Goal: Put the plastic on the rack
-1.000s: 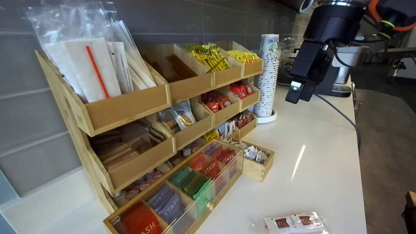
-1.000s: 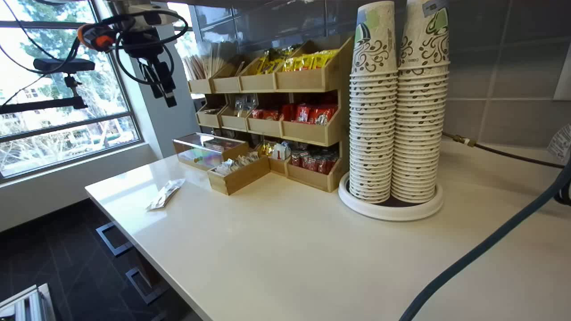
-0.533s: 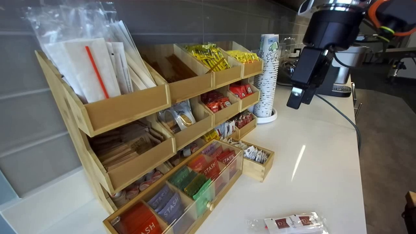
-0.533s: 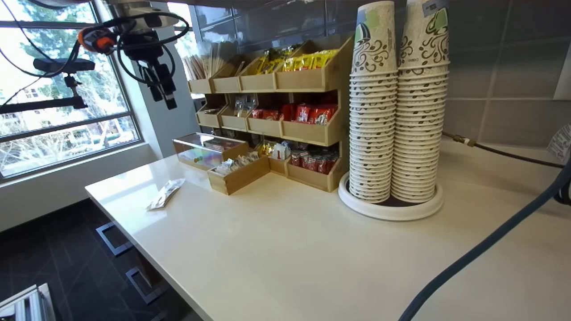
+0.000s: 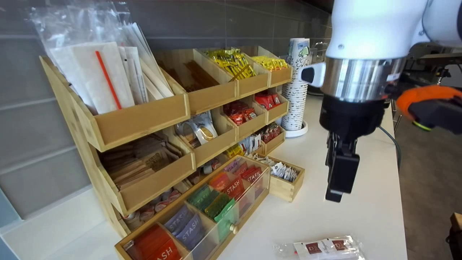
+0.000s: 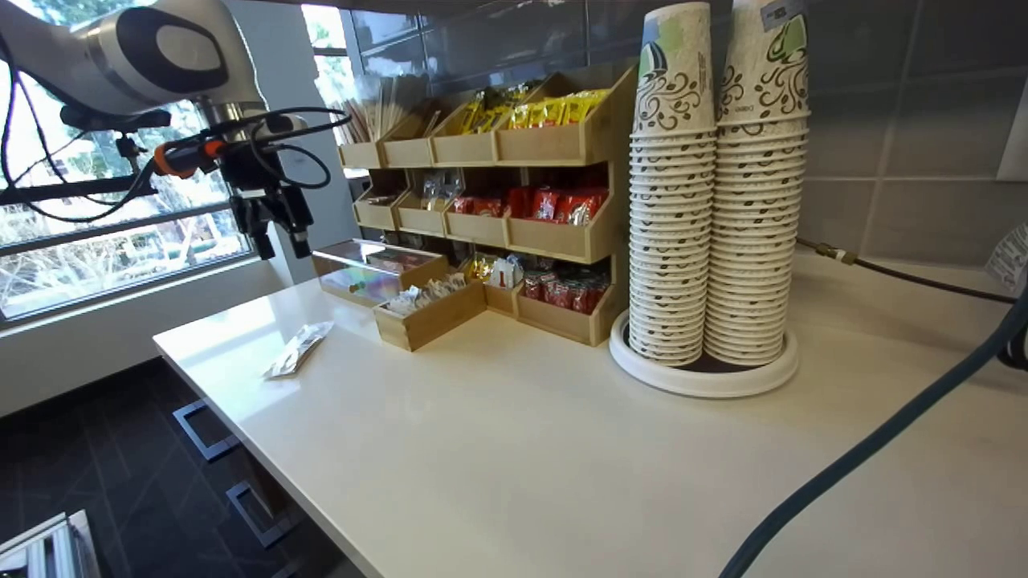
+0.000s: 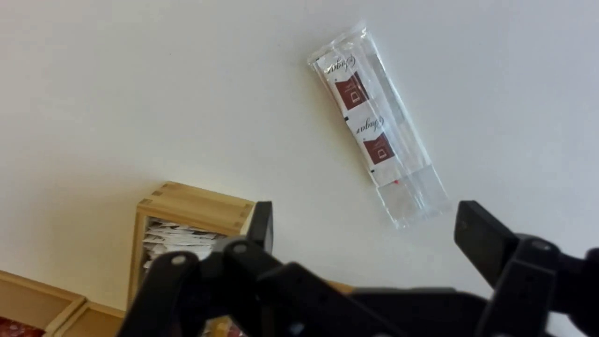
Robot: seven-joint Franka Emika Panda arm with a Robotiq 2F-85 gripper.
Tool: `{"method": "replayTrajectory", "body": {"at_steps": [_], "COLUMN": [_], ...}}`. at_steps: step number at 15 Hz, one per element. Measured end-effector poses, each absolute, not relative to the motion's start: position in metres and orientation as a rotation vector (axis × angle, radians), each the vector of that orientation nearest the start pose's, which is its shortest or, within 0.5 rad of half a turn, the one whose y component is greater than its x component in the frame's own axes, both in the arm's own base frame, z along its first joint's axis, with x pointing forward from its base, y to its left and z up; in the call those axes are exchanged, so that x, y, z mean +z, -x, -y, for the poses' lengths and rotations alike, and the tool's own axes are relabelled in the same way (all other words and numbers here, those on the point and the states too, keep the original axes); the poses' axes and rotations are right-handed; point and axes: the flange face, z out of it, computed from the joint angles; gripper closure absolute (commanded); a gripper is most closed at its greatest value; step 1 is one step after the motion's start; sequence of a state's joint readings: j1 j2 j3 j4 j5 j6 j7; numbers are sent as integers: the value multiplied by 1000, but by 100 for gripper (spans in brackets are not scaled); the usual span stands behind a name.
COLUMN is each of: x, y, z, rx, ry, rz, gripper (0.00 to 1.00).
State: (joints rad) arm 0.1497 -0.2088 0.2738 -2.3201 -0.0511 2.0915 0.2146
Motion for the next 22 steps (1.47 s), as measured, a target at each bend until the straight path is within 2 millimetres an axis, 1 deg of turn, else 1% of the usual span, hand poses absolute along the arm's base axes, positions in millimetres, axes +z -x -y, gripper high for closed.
{"method": "replayTrajectory", "body": {"at_steps": [2,4,6,8,12,15,17,19,20,21,22], "x": [396,373,355,340,319,304,296,290,288,286,284], "y": [-429,-428,-432,-440,-460,-473,-482,-491,-494,-498,-501], "z": [-214,-229,-239,-245,-255,-259,-259,-258,-258,-257,-257], "rx": [39,77,104,107,101,125,142,154,158,161,165], "ry": [3240,3230,3206,3174,3106,3074,3059,3042,3032,3022,3014], "rz": [539,689,806,885,981,1021,1033,1047,1059,1070,1078], "gripper": [0,0,0,0,0,0,0,6,4,5,3]}}
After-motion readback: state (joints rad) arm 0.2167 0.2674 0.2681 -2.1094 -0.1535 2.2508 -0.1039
